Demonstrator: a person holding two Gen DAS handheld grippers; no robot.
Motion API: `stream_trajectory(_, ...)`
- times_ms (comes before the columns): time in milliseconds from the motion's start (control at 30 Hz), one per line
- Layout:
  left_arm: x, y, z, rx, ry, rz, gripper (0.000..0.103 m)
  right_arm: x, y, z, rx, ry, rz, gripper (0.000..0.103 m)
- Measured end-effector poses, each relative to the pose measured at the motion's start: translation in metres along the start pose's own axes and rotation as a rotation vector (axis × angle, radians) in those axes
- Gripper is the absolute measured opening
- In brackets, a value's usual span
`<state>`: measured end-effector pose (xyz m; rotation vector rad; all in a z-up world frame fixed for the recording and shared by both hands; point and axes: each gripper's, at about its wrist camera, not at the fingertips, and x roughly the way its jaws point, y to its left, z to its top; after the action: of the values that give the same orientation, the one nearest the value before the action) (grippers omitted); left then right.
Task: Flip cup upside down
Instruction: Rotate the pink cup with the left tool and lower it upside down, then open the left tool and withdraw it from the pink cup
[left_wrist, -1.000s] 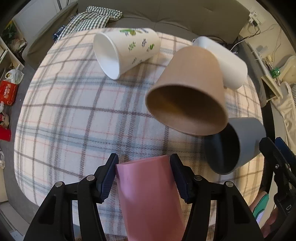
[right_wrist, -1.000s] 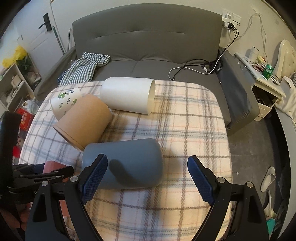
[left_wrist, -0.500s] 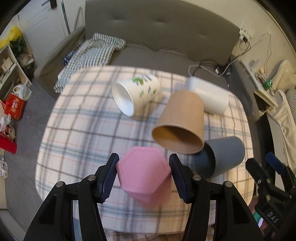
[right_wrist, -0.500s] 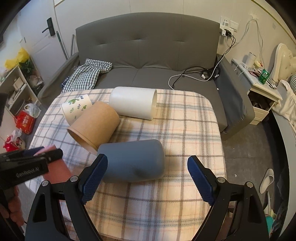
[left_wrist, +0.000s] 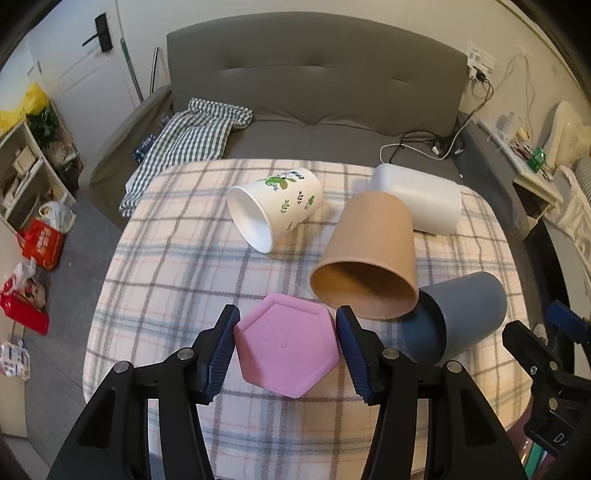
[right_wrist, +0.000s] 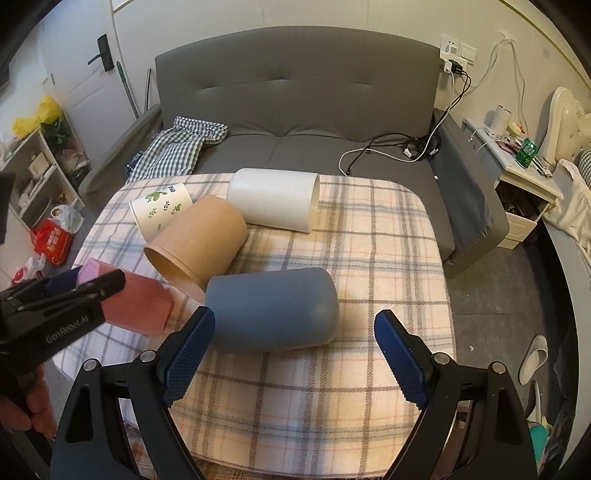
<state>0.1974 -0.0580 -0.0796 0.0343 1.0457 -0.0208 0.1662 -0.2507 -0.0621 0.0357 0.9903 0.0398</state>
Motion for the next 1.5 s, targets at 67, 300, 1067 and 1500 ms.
stream_trajectory(67, 0.000, -0.002, 0.000, 0.008, -0.002, 0.004, 0.055, 0.001, 0.000, 0.000, 0.001, 0.001, 0.001, 0.088)
stream_trajectory(300, 0.003, -0.010, 0.002, 0.034, -0.007, 0.020, 0.055, 0.006, -0.001, -0.001, 0.006, 0.012, 0.004, 0.088)
stream_trajectory(1067, -0.076, -0.007, 0.010, 0.029, -0.192, -0.028, 0.074, -0.055, -0.003, -0.003, 0.012, -0.085, 0.000, 0.088)
stream_trajectory(1500, -0.175, 0.030, -0.040, -0.005, -0.461, -0.083, 0.080, -0.140, 0.025, -0.032, -0.017, -0.282, 0.047, 0.089)
